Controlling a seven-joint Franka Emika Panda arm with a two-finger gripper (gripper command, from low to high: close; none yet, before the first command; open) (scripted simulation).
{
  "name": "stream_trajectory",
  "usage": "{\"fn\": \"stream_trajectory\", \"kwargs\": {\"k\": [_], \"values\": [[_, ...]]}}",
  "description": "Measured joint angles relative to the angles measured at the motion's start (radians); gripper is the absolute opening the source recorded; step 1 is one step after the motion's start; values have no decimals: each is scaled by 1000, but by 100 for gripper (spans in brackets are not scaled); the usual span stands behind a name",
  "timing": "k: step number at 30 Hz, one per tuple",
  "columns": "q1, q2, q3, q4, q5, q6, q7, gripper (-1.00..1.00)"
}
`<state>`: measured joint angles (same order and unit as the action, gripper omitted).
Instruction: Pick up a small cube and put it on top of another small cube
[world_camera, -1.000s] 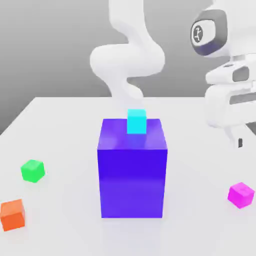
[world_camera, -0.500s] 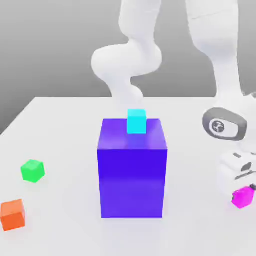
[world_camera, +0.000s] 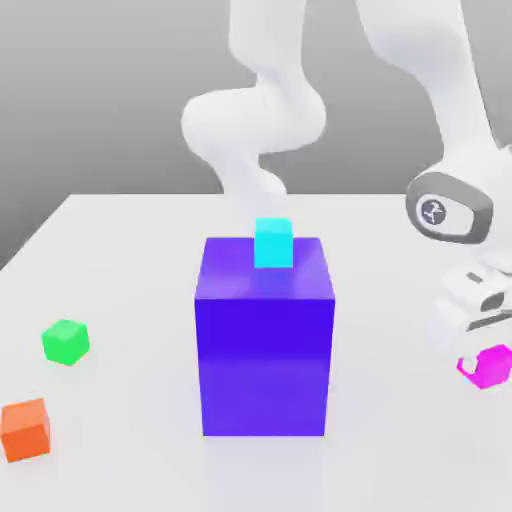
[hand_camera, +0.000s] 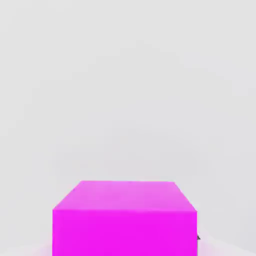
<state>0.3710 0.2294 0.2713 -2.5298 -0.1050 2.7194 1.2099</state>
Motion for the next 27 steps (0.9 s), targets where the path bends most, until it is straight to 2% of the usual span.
{"fn": "stream_trajectory", "kwargs": {"k": [6, 14, 18, 22, 27], "values": [[-135, -1, -52, 24, 115, -44, -59, -100], [-355, -119, -262, -40, 163, -79, -60, -100], [-568, -187, -381, -85, 144, -93, -29, -100], [-777, -247, -440, -136, 103, -94, 14, -100], [-910, -308, -505, -201, 65, -82, 55, -100]]}}
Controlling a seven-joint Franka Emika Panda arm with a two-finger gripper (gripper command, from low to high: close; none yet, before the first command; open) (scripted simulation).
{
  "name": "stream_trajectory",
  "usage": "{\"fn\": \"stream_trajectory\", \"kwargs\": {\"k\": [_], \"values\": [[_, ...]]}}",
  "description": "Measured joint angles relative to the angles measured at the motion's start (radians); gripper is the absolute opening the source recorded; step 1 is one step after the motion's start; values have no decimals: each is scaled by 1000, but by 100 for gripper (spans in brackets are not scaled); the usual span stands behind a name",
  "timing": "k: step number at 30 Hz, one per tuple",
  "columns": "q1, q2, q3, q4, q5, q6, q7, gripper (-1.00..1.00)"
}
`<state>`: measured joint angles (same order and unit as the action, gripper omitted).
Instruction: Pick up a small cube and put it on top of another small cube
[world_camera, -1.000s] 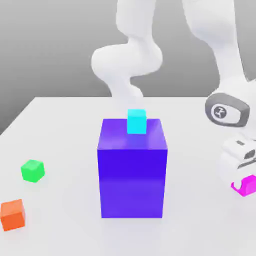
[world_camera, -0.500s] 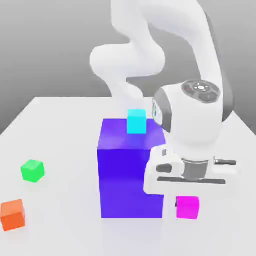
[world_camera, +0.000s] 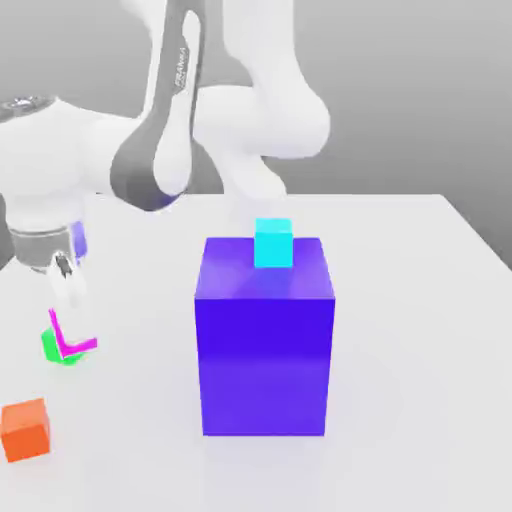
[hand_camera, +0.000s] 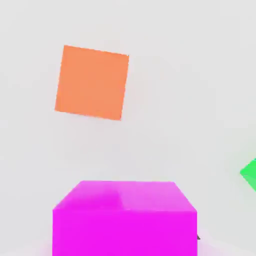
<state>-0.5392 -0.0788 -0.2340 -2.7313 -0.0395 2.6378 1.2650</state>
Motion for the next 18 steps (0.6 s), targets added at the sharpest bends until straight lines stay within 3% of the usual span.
{"fn": "stream_trajectory", "kwargs": {"k": [6, 18], "values": [[-131, -60, -98, -77, -49, 32, 51, -100], [-74, 86, -114, -63, 155, 146, -94, -100]]}}
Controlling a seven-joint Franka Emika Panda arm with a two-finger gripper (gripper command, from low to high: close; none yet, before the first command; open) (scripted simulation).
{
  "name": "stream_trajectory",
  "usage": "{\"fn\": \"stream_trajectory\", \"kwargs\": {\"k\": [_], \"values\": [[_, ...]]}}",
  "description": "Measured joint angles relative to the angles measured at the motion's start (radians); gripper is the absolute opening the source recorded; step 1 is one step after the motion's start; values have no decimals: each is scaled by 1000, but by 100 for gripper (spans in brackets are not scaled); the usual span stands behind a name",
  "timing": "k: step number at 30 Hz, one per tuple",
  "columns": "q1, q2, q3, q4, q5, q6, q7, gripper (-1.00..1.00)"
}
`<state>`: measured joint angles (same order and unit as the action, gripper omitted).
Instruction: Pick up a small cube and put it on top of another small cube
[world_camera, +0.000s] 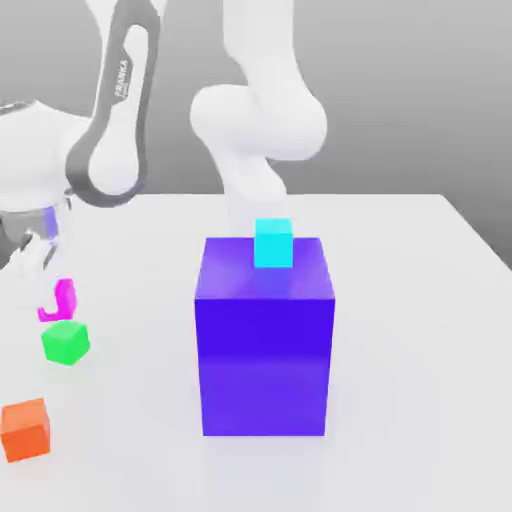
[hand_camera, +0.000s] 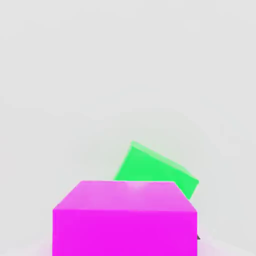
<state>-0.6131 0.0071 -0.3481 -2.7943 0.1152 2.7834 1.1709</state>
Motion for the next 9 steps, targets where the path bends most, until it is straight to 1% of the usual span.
{"fn": "stream_trajectory", "kwargs": {"k": [4, 7, 8, 9], "values": [[-6, 55, 14, -1, 45, 58, -32, -100], [-10, 95, 19, -6, 58, 107, -40, -100], [-11, 104, 19, -8, 58, 120, -40, 100], [-11, 104, 19, -8, 58, 120, -40, 100]]}}
